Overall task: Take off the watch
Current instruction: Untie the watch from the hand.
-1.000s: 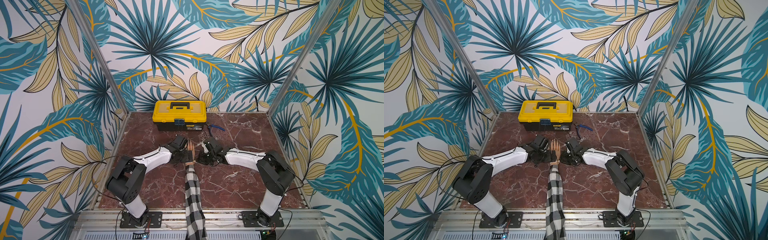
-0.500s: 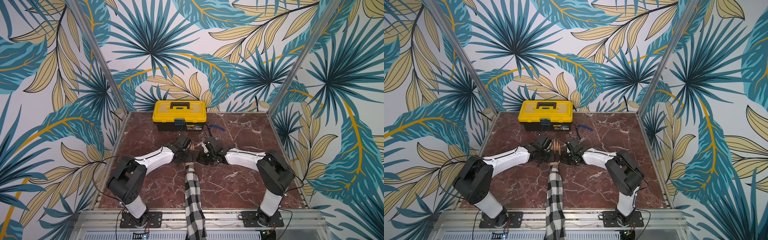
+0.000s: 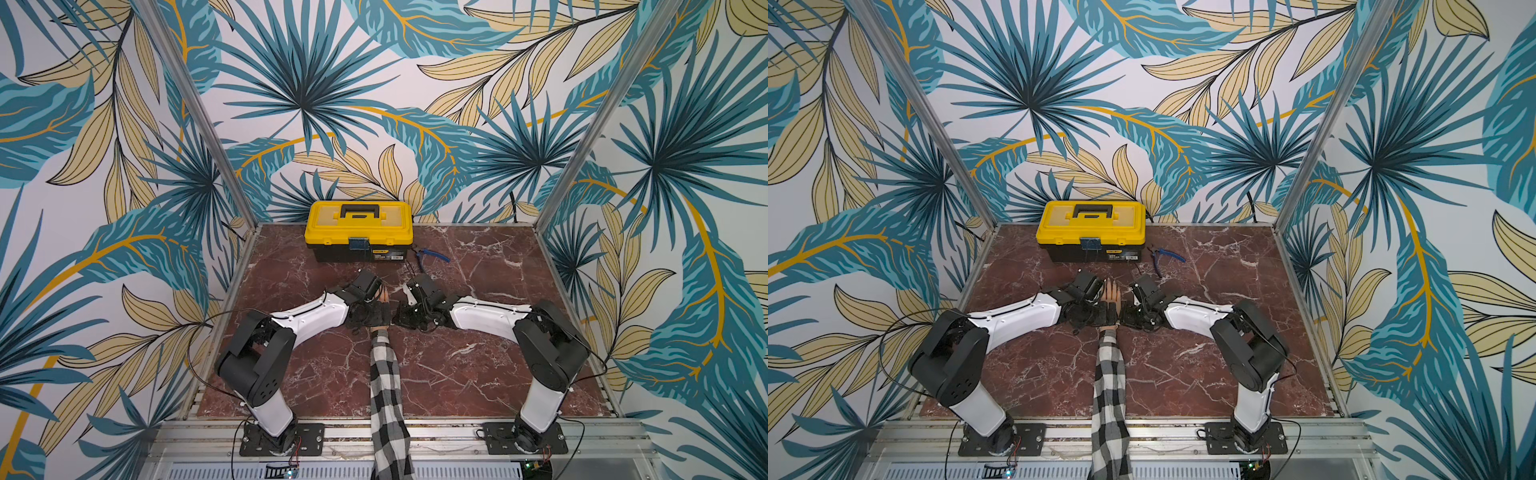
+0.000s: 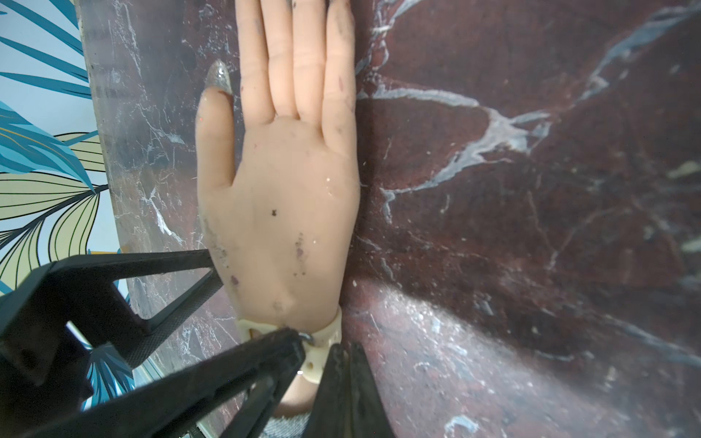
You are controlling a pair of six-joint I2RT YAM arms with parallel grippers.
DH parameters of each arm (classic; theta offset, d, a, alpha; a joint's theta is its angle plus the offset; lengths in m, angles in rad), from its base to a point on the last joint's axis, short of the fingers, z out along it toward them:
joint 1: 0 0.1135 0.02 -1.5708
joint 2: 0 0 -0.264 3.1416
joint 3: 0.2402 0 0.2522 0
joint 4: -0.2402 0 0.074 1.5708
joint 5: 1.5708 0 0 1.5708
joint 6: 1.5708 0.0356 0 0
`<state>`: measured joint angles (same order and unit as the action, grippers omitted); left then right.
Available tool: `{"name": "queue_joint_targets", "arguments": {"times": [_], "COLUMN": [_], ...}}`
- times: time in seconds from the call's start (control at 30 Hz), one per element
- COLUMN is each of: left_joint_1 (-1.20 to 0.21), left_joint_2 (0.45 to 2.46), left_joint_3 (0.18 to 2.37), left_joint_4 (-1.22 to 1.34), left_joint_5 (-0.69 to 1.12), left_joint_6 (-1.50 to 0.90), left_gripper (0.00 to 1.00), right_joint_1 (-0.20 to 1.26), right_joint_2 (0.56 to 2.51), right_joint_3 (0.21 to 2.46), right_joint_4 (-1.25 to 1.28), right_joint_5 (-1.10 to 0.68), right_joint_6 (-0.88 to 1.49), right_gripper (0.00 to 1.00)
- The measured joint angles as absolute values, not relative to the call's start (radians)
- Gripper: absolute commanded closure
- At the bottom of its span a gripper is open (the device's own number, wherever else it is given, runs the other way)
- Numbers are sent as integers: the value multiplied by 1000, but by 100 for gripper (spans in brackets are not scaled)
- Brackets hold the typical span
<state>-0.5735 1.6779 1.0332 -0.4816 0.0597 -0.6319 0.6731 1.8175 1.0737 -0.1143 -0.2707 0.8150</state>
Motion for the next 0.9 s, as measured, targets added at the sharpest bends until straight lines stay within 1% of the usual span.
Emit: {"name": "queue_joint_targets", "arguments": {"times": [0.87,0.9], "left_joint_1": [-516,-514], "left_joint_2": [1617,1617], "left_joint_3": [980,980], "left_joint_4": [-482,-484], "left_joint_5": [47,48], "left_joint_6": [-609,-609], "left_gripper": [7,7], "right_joint_1": [677,676], "right_joint_2": [1818,1818], "right_joint_3": [1088,1090], "right_joint_4": [-119,-123], "right_joint_5": [-276,-276], "right_joint_6": [815,815], "right_gripper": [100,98]}}
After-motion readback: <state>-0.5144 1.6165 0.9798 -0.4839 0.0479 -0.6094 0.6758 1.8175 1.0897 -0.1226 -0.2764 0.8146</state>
